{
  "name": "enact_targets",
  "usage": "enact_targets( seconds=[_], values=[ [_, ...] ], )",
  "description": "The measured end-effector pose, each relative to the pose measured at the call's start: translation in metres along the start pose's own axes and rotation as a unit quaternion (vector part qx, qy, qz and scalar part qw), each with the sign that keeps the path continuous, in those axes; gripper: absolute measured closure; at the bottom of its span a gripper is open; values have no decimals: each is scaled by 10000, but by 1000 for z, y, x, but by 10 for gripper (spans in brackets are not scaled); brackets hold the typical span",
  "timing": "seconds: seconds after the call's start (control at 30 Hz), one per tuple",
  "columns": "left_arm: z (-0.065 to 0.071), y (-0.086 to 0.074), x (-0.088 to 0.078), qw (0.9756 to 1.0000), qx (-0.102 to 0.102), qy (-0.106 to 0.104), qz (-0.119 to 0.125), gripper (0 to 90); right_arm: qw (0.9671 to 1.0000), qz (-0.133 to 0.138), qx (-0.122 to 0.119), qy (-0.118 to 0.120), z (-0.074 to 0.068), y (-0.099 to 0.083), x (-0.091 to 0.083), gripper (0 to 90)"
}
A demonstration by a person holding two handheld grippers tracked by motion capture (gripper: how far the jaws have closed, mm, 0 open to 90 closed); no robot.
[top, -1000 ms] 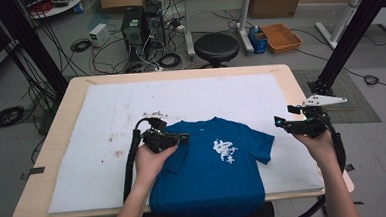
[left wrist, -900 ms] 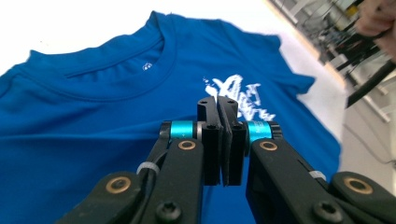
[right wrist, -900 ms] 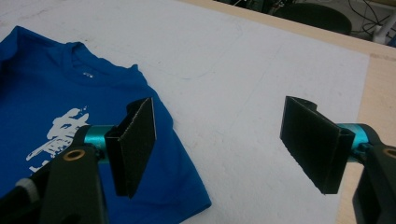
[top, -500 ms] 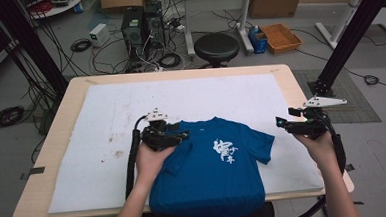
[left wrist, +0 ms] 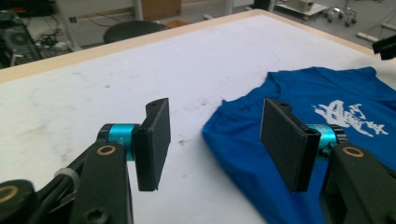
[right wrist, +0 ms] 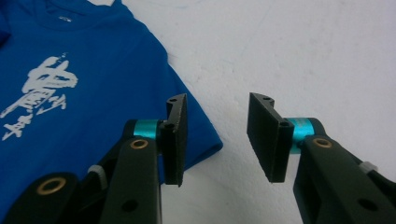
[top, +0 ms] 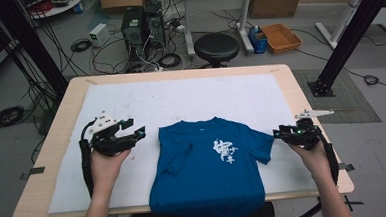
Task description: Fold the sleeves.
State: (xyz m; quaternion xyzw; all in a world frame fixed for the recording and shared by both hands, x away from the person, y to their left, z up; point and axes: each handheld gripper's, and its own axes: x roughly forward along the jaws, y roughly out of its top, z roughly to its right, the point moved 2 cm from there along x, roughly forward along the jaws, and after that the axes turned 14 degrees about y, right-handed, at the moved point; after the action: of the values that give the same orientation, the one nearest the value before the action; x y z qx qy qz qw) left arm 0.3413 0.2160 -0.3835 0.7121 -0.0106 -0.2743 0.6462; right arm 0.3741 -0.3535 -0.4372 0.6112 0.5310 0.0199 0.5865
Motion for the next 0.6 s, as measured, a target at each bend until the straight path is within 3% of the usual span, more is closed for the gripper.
enact_targets(
  seconds=[0.17,0.33,0.43,0.47,0.6],
  values=[
    [-14,-2,-8,9999,-113,96,57,429,9997,-84,203,-43,6,-2,9,657],
    [-15,-3,-9,9998,-158,55,47,429,9991,-257,329,-118,9,-4,16,673],
    [-14,-3,-8,9999,-142,13,9,430,9991,-316,255,-73,11,-6,19,796],
    [-13,-3,-7,9999,-143,-8,12,429,9991,-321,285,44,10,-6,19,841],
    [-14,-3,-7,9999,-141,-43,-10,429,9993,-306,184,105,6,-7,17,895]
  ],
)
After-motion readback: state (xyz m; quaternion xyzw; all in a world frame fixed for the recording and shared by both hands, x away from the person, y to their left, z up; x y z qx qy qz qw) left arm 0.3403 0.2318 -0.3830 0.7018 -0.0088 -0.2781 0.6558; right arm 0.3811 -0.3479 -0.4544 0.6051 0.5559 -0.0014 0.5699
